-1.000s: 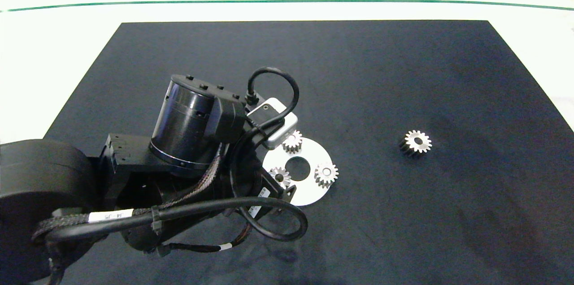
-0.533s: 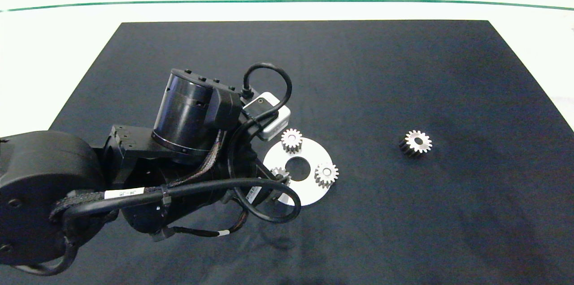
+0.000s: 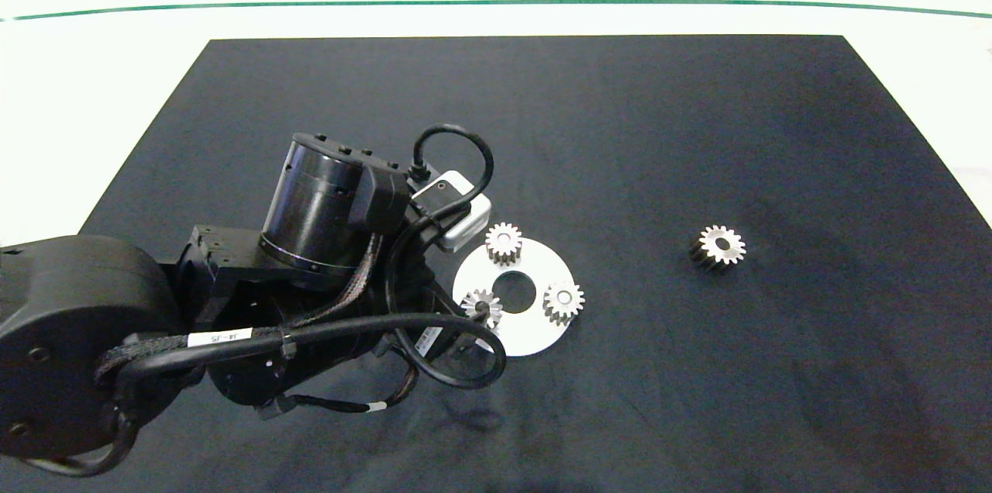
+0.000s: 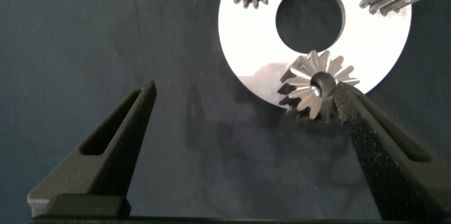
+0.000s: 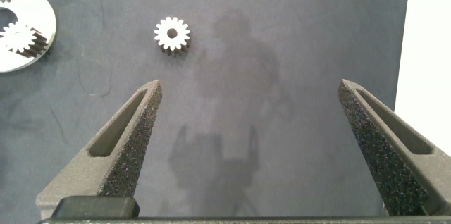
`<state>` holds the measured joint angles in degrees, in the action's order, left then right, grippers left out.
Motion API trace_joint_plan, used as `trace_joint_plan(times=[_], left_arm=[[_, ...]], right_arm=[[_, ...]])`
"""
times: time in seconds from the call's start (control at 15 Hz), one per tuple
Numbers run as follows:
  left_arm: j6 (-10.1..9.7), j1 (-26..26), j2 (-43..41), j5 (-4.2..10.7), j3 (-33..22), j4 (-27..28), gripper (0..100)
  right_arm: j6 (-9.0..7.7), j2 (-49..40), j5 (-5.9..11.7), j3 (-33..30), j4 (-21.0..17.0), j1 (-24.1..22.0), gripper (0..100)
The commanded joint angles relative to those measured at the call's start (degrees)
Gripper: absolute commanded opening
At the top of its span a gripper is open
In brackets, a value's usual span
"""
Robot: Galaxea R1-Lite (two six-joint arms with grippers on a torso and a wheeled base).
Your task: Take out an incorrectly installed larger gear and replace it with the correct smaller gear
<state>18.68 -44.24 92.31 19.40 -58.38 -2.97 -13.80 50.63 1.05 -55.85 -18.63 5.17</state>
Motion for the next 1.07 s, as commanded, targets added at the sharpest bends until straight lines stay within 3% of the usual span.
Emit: trace_joint_plan(times=[0.07,1.07], left_arm=[[0.22,0.9,-0.4,0.20,0.8,0.2,100],[0.31,-0.2,0.9,0.12,0.2,-0.7,100]], right_arm=[[-0.09,-0.1,0.01,0.0,-0.1,0.0,100],[-0.09,-0.2,0.09,0.1,-0.1,0.0,100]])
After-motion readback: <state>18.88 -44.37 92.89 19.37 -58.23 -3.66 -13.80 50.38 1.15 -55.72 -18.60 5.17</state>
